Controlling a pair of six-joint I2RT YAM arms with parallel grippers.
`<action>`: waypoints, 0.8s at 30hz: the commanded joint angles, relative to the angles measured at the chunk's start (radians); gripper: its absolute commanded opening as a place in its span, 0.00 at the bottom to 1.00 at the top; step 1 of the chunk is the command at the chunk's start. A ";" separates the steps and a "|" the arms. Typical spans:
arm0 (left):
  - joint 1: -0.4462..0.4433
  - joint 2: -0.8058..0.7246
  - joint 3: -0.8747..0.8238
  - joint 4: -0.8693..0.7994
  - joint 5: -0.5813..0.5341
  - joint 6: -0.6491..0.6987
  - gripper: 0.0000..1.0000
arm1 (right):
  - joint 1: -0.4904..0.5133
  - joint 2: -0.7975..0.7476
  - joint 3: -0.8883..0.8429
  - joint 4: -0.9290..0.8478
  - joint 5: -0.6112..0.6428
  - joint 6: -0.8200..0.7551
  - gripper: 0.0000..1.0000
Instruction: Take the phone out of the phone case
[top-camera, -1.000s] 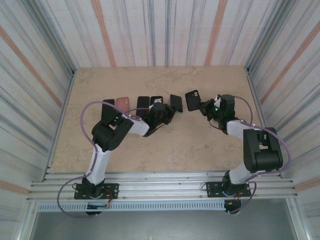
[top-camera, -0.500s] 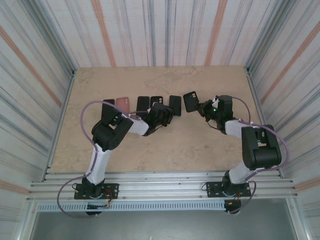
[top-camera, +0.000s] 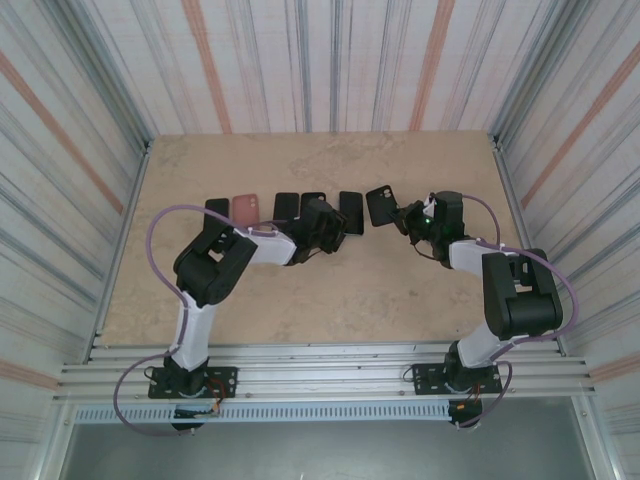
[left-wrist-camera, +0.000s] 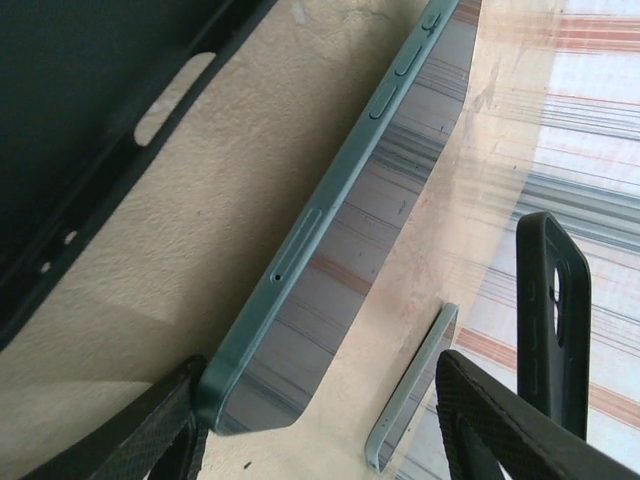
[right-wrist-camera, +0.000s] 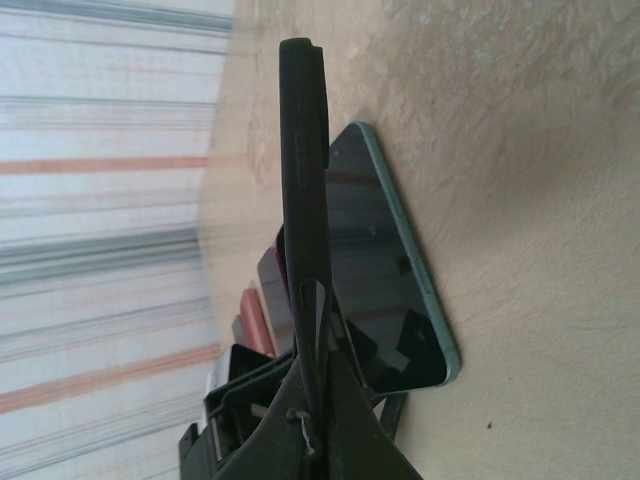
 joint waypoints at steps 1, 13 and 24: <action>0.005 -0.061 0.001 -0.075 0.017 0.030 0.63 | 0.013 0.025 0.011 -0.022 0.051 -0.072 0.00; 0.022 -0.061 -0.022 -0.040 0.034 0.049 0.63 | 0.030 0.144 0.063 0.024 0.099 -0.143 0.02; 0.034 -0.065 -0.020 -0.008 0.056 0.057 0.64 | 0.039 0.188 0.080 0.005 0.091 -0.182 0.18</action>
